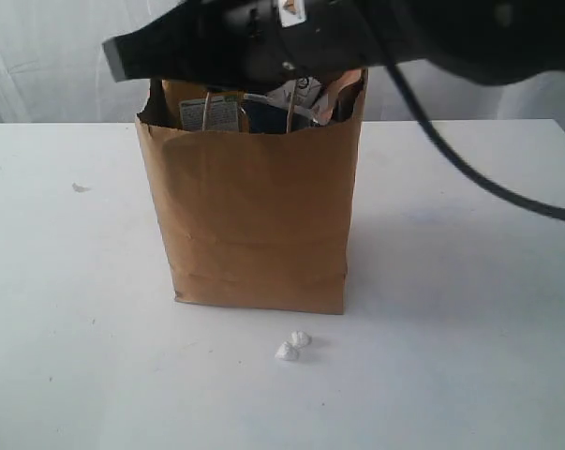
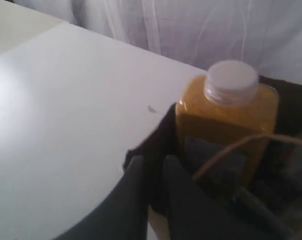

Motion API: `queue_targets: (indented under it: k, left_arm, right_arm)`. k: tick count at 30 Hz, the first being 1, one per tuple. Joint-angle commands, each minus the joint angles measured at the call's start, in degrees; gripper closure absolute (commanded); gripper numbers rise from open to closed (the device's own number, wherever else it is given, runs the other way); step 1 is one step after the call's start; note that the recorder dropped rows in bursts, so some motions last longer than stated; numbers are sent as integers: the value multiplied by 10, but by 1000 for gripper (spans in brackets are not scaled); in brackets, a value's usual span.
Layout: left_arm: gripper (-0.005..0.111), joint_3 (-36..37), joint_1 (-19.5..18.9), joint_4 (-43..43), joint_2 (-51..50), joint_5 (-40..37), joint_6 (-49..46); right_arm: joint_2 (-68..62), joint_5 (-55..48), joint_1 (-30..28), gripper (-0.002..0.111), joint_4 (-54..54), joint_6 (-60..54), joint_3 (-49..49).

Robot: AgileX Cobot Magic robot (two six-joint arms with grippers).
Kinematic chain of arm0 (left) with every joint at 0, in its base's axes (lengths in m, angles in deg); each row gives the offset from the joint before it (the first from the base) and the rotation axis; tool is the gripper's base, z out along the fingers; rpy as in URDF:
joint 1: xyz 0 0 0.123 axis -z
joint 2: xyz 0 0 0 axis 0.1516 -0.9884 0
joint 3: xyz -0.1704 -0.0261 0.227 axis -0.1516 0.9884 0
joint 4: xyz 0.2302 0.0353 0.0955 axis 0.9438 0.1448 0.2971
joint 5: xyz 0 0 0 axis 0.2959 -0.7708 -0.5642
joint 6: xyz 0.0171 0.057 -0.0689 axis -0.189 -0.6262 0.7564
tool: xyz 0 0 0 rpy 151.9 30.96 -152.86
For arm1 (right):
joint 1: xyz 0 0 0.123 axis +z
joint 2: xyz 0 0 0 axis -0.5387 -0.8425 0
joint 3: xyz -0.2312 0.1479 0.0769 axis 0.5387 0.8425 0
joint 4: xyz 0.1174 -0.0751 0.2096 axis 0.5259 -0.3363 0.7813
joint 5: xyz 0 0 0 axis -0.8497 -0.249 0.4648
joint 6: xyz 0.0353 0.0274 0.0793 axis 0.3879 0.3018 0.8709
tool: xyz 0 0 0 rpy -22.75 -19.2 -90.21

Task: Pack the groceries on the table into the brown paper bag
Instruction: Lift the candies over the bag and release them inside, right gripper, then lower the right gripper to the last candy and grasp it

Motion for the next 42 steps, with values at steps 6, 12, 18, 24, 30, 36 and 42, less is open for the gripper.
queue_targets:
  k: [6, 12, 18, 24, 30, 36, 42]
  left_arm:
    - [107, 1, 2, -5, 2, 3, 4]
    - [107, 1, 2, -5, 2, 3, 4]
    - [107, 1, 2, -5, 2, 3, 4]
    - [107, 1, 2, -5, 2, 3, 4]
    - [107, 1, 2, -5, 2, 3, 4]
    - [107, 1, 2, -5, 2, 3, 4]
    - [107, 1, 2, -5, 2, 3, 4]
  right_arm:
    - [126, -295, 76, 108, 4, -83, -2]
    - [135, -332, 115, 108, 56, -80, 32]
    - [132, -363, 131, 108, 29, -118, 123]
    - [132, -445, 131, 108, -61, -7, 192]
    - [124, -473, 130, 108, -8, 18, 235]
    - [32, -473, 22, 108, 216, -182, 244]
    - [-41, -107, -40, 108, 269, -221, 244]
